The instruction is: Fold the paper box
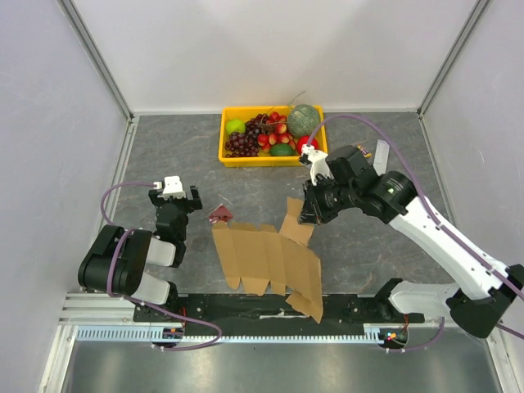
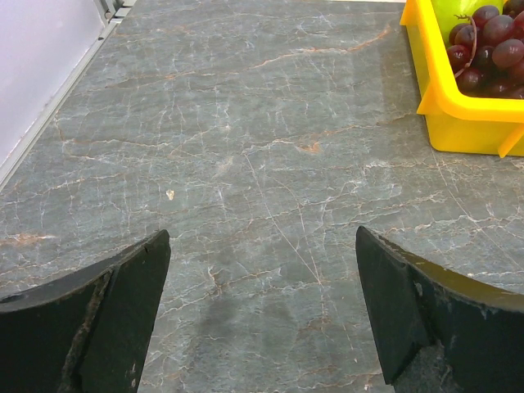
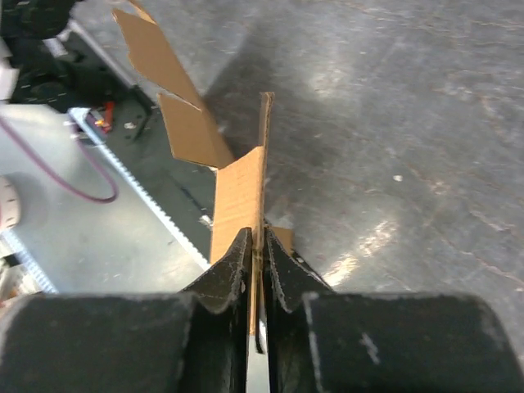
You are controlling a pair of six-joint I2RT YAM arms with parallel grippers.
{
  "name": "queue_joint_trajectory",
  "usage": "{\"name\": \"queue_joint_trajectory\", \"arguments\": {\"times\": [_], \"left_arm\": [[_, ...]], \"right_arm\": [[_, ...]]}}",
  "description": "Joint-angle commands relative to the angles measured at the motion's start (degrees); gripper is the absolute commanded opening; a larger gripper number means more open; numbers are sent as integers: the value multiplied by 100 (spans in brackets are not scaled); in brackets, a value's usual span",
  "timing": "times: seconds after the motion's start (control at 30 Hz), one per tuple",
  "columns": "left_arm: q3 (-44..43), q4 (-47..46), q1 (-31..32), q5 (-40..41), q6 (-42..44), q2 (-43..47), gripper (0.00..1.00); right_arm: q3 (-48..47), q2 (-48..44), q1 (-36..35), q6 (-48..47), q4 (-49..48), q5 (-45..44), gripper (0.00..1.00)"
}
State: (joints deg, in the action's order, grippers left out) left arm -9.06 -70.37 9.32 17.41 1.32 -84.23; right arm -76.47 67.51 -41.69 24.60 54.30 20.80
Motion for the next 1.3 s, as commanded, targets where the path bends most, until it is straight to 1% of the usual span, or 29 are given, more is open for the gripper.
{"name": "queue_joint_trajectory", "arguments": {"times": [0.0, 0.03, 0.07, 0.1, 0.13, 0.17, 0.2, 0.23, 0.27, 0.33, 0.43, 0.47, 0.57, 0.67, 0.8, 0.9, 1.07, 1.13, 1.23, 1.27], "left_arm": [[-131, -188, -45, -71, 35, 55, 100], [-131, -188, -45, -71, 35, 55, 100], [-131, -188, -45, -71, 35, 47, 100], [-131, -188, -45, -71, 35, 47, 100], [-131, -188, -45, -71, 35, 55, 100], [-131, -188, -45, -71, 35, 55, 100], [-131, -188, -36, -62, 35, 55, 100], [-131, -196, -36, -71, 35, 47, 100], [-131, -188, -36, -71, 35, 47, 100], [-131, -196, -36, -71, 35, 47, 100], [-140, -196, -44, -71, 35, 47, 100], [-140, -197, -36, -62, 35, 55, 100], [-131, -188, -44, -71, 35, 47, 100], [-131, -196, -27, -80, 35, 55, 100], [-131, -196, -45, -80, 35, 47, 100], [-149, -170, -44, -80, 26, 47, 100], [-166, -117, -80, -124, 0, 55, 100], [-97, -300, -71, -72, 17, 81, 100], [184, -548, 78, -71, 244, 432, 100], [203, -418, 261, 216, 402, 607, 100]], "right_arm": [[-219, 341, 65, -473, 185, -997, 16], [-254, 386, 82, -517, 203, -1321, 17], [-272, 430, 108, -552, 221, -1559, 22], [-316, 465, 126, -588, 256, -1909, 30], [-360, 491, 152, -614, 291, -2226, 42], [-404, 509, 187, -666, 291, -2525, 63], [-456, 527, 196, -719, 283, -2937, 71], [-500, 544, 197, -746, 283, -3324, 84], [-544, 544, 214, -798, 274, -3737, 92], [-658, 527, 214, -834, 265, -4449, 98], [-834, 378, 223, -895, 239, -4970, 98], [-852, 308, 249, -904, 221, -4980, 98], [-634, 202, 284, -861, 239, -4595, 98], [24, 1, 311, -501, 116, -4059, 98], [1447, -544, 355, 131, -769, -3390, 98], [2178, -861, 486, 457, -1246, -3179, 98], [2803, -1064, 741, 581, -1615, -2950, 98], [2996, -1151, 855, 642, -1826, -2766, 98], [3251, -1248, 1040, 756, -2046, -2599, 98], [3330, -1283, 1075, 774, -2090, -2572, 98]]}}
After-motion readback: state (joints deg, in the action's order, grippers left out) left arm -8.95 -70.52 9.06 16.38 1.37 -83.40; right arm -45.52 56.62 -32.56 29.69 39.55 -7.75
